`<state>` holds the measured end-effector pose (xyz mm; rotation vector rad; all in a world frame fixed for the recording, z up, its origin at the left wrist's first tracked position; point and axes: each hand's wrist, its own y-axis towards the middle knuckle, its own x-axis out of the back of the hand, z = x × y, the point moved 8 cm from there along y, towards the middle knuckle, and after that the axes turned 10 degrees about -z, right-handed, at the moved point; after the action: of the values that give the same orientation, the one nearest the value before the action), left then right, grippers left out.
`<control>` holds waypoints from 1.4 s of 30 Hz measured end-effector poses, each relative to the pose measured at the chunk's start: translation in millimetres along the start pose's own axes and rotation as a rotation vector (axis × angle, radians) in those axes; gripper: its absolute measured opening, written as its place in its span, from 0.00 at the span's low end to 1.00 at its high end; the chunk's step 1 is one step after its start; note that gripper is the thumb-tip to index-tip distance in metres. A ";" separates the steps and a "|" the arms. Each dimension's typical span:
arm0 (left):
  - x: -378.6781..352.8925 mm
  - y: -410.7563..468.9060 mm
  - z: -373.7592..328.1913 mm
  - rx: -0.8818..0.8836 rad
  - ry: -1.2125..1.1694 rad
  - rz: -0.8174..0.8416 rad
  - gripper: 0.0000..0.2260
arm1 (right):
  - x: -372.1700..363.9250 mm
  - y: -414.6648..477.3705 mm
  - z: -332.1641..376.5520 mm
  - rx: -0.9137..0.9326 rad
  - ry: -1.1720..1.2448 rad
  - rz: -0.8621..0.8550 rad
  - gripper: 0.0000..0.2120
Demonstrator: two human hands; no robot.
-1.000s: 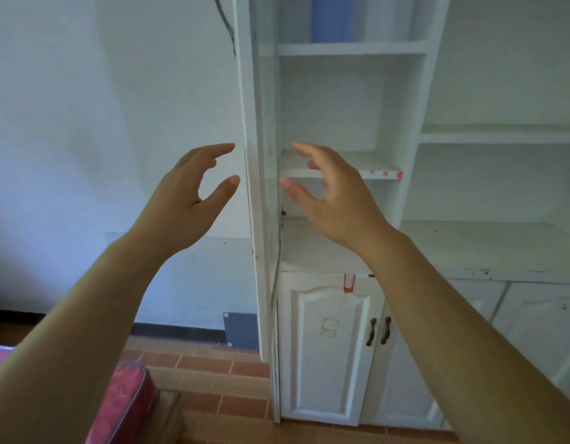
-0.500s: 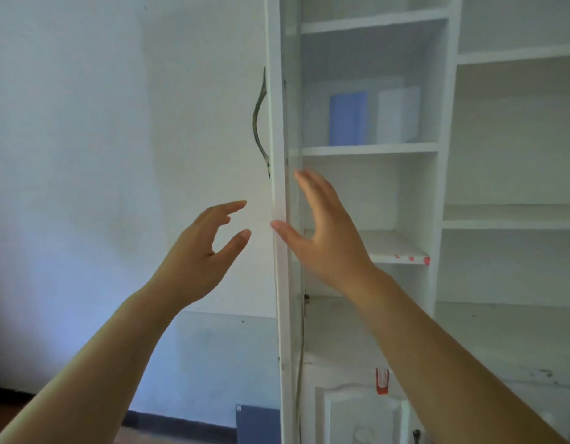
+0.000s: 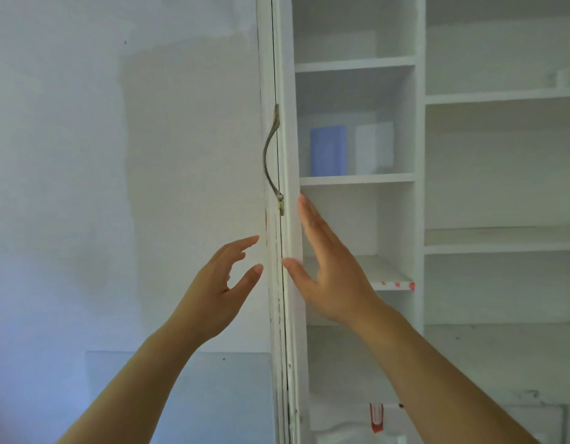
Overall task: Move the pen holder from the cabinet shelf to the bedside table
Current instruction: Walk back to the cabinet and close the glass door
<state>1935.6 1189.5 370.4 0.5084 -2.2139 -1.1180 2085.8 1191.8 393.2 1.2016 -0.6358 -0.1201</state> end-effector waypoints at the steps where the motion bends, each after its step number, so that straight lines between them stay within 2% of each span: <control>1: -4.7 1.7 0.1 -0.012 -0.001 0.008 0.23 | 5.5 -1.6 -5.1 -0.004 -0.002 -0.006 0.37; 7: -49.9 14.3 -11.2 -0.124 -0.003 0.038 0.21 | 45.1 -12.1 -45.2 -0.072 0.005 0.004 0.38; 12: -110.1 34.5 -29.9 -0.229 0.012 0.064 0.28 | 84.0 -18.4 -88.7 -0.119 -0.039 -0.014 0.37; 18: -190.0 55.4 -52.0 -0.327 0.031 0.100 0.27 | 125.4 -19.0 -155.7 -0.110 -0.155 -0.022 0.35; 26: -279.9 91.1 -45.2 -0.365 0.149 0.062 0.29 | 152.2 -8.1 -250.7 -0.085 -0.263 0.039 0.34; 30: -316.4 106.0 -36.7 -0.379 0.254 0.050 0.29 | 156.0 0.9 -292.7 -0.081 -0.247 0.038 0.36; 34: -346.2 123.2 -21.0 -0.353 0.375 0.036 0.28 | 149.4 8.4 -325.9 -0.055 -0.332 0.045 0.40; 39: -357.9 141.8 -10.4 -0.436 0.550 -0.033 0.28 | 136.0 11.8 -352.6 0.004 -0.457 -0.135 0.39; 42: -357.5 153.3 -11.0 -0.491 0.596 -0.058 0.28 | 119.9 8.3 -363.9 0.097 -0.538 -0.166 0.36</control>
<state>2199.5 1475.3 379.5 0.5941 -1.3677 -1.2814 2370.7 1447.2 371.2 1.3231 -1.0170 -0.5718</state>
